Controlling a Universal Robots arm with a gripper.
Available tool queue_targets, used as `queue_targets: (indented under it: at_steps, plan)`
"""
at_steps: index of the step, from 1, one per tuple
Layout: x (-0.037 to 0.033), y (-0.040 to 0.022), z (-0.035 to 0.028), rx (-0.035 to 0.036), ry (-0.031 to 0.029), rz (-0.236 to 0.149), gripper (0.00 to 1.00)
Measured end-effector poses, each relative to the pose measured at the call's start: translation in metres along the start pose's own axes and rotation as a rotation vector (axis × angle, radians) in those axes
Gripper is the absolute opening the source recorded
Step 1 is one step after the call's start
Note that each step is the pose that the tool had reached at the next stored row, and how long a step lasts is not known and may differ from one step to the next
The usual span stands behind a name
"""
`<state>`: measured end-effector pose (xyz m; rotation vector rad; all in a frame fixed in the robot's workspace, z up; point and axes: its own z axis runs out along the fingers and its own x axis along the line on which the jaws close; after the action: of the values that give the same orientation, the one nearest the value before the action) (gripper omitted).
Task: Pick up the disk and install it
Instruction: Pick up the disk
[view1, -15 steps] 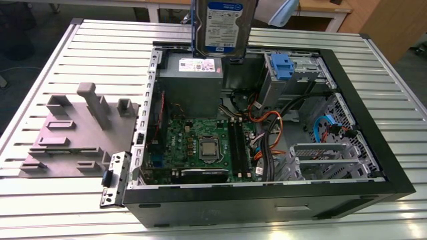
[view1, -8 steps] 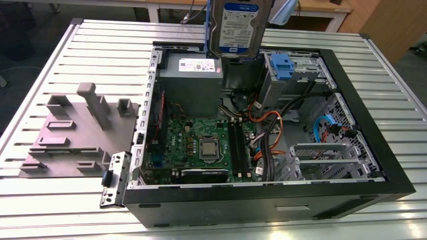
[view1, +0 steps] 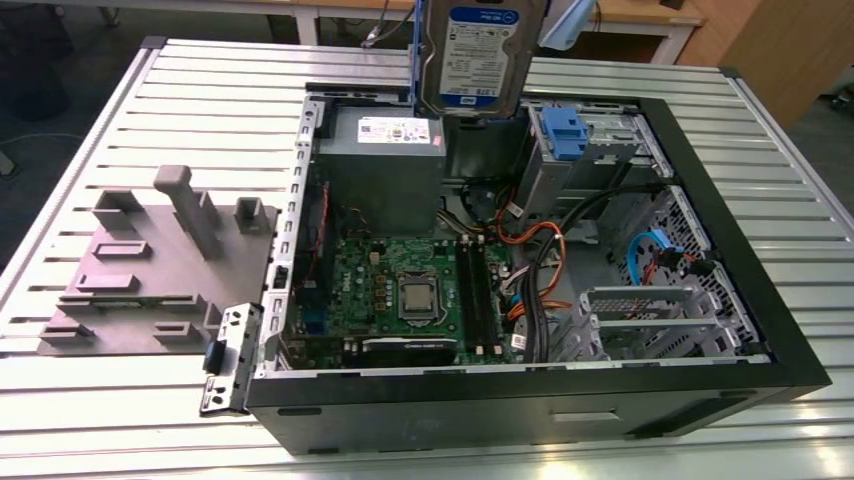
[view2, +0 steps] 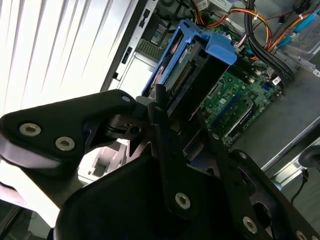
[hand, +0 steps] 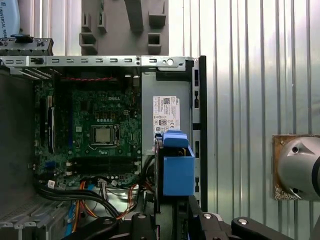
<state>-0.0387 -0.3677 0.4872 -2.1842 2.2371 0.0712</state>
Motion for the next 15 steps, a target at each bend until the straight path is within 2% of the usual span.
queue_targets:
  at_steps: [8, 15]
  plan:
    - [0.0144, -0.0003, -0.0005, 0.0000, 0.0001, 0.000, 0.35]
    - [0.0324, -0.0007, -0.0011, 0.0000, 0.0001, 0.000, 0.35]
